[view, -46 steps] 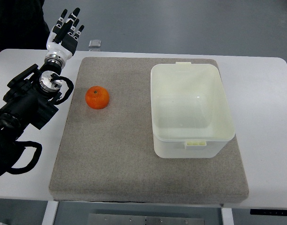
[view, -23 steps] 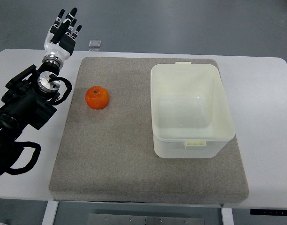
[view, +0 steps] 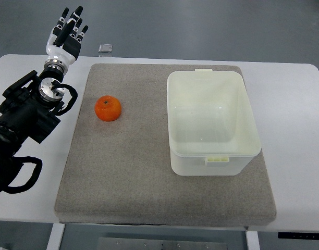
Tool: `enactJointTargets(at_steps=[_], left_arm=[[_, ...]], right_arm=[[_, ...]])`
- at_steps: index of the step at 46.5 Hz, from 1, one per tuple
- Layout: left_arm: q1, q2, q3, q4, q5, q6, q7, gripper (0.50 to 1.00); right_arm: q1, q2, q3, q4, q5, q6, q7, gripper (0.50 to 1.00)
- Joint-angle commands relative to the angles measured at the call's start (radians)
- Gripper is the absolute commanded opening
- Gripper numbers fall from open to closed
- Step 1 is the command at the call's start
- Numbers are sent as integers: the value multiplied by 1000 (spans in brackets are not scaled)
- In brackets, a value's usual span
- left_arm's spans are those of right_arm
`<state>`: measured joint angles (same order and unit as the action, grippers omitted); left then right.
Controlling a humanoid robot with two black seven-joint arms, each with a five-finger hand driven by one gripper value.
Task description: Put orange in box with left hand
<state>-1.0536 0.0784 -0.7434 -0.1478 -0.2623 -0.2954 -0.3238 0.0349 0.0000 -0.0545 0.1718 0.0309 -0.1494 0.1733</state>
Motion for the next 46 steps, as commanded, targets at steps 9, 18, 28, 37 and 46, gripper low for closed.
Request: enactJointTargets(at_steps=[9, 18, 28, 37, 46], left_arm=[[0, 9, 7, 2, 2, 9, 0, 992], [0, 37, 12, -7, 12, 10, 0, 990], [0, 63, 38, -65, 15, 13, 8, 990], [-11, 144, 280, -191, 18, 13, 12, 990], [-20, 215, 449, -295, 20, 13, 14, 990]], right_arm=[[0, 0, -1, 0, 0, -1, 0, 926], [0, 0, -1, 0, 0, 1, 0, 926], [-1, 0, -1, 0, 0, -1, 0, 926], [0, 0, 1, 0, 0, -1, 0, 926], [0, 0, 1, 0, 0, 1, 0, 926]])
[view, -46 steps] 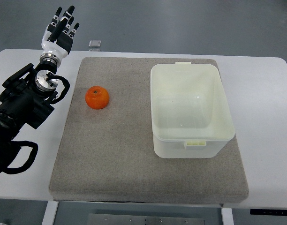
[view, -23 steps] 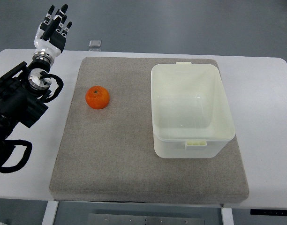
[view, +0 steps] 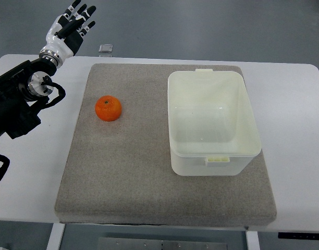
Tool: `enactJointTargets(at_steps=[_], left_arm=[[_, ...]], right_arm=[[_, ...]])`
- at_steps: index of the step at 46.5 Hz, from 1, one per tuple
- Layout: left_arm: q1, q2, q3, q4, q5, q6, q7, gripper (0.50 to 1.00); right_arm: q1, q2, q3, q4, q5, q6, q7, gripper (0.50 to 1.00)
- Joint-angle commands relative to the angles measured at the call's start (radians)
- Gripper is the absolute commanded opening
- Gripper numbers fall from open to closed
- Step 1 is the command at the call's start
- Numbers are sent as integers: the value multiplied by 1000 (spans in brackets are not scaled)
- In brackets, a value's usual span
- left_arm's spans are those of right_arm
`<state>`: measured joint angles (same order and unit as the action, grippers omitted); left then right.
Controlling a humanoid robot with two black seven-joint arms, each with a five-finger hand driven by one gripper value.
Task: Put orange in box with left hand
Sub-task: 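Swing the open left hand over the orange and lower it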
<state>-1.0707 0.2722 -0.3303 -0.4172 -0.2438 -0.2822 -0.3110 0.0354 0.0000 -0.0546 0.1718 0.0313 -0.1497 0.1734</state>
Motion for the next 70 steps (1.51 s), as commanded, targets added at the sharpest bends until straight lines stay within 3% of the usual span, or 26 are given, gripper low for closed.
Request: enactJointTargets(at_steps=[1, 7, 18, 25, 33, 40, 55, 70], left_arm=[[-5, 25, 46, -32, 3, -2, 3, 990], [-61, 73, 160, -75, 89, -11, 6, 990], [-150, 214, 293, -305, 340, -20, 6, 990], [-195, 275, 343, -405, 601, -63, 3, 990], [-213, 294, 339, -410, 872, -101, -16, 977], [-219, 300, 338, -413, 1104, -106, -132, 958], [-239, 303, 339, -453, 1405, -104, -296, 943], [-268, 317, 339, -453, 1661, -74, -300, 949]], right_arm=[[0, 0, -1, 0, 1, -1, 0, 926], [0, 0, -1, 0, -1, -1, 0, 926], [0, 0, -1, 0, -1, -1, 0, 926], [0, 0, 1, 0, -1, -1, 0, 926], [0, 0, -1, 0, 1, -1, 0, 926], [0, 0, -1, 0, -1, -1, 0, 926], [0, 0, 1, 0, -1, -1, 0, 926], [0, 0, 1, 0, 1, -1, 0, 926]])
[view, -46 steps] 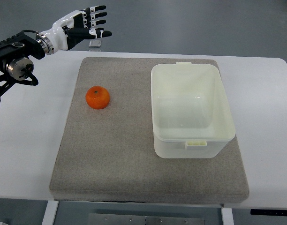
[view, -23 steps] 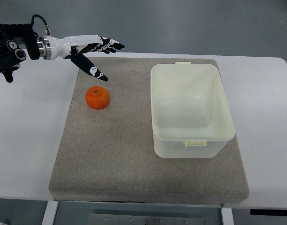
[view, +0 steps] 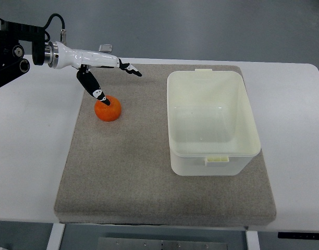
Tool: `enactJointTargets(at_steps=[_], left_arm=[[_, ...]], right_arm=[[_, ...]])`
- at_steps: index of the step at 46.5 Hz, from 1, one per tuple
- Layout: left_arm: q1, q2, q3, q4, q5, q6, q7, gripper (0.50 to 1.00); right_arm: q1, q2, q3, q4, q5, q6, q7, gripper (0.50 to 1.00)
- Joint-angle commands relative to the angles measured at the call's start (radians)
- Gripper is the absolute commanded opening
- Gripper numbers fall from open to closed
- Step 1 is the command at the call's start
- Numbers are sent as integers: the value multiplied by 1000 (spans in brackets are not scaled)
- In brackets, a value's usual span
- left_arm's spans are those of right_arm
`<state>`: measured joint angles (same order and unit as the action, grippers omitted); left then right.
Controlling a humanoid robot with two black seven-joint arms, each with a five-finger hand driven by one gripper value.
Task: Put orange in box with left hand
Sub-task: 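Swing the open left hand over the orange and lower it, then close the left hand fingers around the orange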
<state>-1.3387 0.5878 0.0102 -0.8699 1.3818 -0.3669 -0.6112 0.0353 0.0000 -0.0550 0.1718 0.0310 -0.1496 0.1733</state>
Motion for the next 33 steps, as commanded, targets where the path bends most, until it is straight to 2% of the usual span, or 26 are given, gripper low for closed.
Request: enactJointTargets(at_steps=[1, 16, 33], left_arm=[[0, 1, -1, -1, 43, 13, 0, 949], [18, 12, 4, -24, 213, 26, 0, 951], [36, 10, 44, -23, 224, 45, 0, 954]], right_arm=[[0, 0, 0, 0, 0, 1, 0, 926], [0, 0, 0, 0, 0, -1, 0, 926], [0, 0, 1, 0, 1, 1, 0, 926]])
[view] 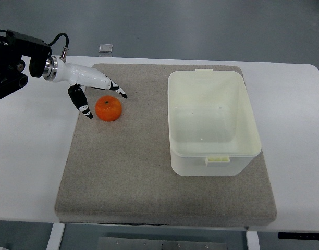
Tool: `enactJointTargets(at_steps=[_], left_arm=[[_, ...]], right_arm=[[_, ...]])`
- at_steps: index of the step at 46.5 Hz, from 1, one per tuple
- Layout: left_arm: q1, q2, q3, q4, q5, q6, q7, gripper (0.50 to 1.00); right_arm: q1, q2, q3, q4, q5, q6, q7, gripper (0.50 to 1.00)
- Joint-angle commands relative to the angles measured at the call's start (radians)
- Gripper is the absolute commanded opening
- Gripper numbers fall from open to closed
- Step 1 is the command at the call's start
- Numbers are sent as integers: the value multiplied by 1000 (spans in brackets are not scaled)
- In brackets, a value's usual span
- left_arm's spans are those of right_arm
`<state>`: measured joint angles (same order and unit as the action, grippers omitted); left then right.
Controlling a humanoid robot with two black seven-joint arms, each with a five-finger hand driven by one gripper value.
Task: Put orange in box with left hand
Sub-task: 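Close the left hand fingers around the orange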
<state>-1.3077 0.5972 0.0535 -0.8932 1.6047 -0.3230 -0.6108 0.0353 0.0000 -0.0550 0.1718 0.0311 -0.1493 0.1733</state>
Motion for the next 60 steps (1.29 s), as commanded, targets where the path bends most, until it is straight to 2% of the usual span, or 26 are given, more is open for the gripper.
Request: enactJointTargets(at_steps=[1, 27, 34, 46, 60], left_arm=[[5, 1, 0, 0, 1, 1, 0, 954], [30, -7, 42, 28, 24, 64, 0, 958], [33, -7, 42, 25, 17, 84, 0, 984], [41, -8, 42, 25, 20, 87, 0, 988], [44, -8, 42, 27, 20, 87, 0, 943]], right_arm=[[0, 0, 0, 0, 0, -1, 0, 926], [0, 0, 0, 0, 0, -1, 0, 926], [0, 0, 0, 0, 0, -1, 0, 926], [0, 0, 1, 0, 0, 0, 0, 926], [0, 0, 1, 0, 1, -1, 0, 926]])
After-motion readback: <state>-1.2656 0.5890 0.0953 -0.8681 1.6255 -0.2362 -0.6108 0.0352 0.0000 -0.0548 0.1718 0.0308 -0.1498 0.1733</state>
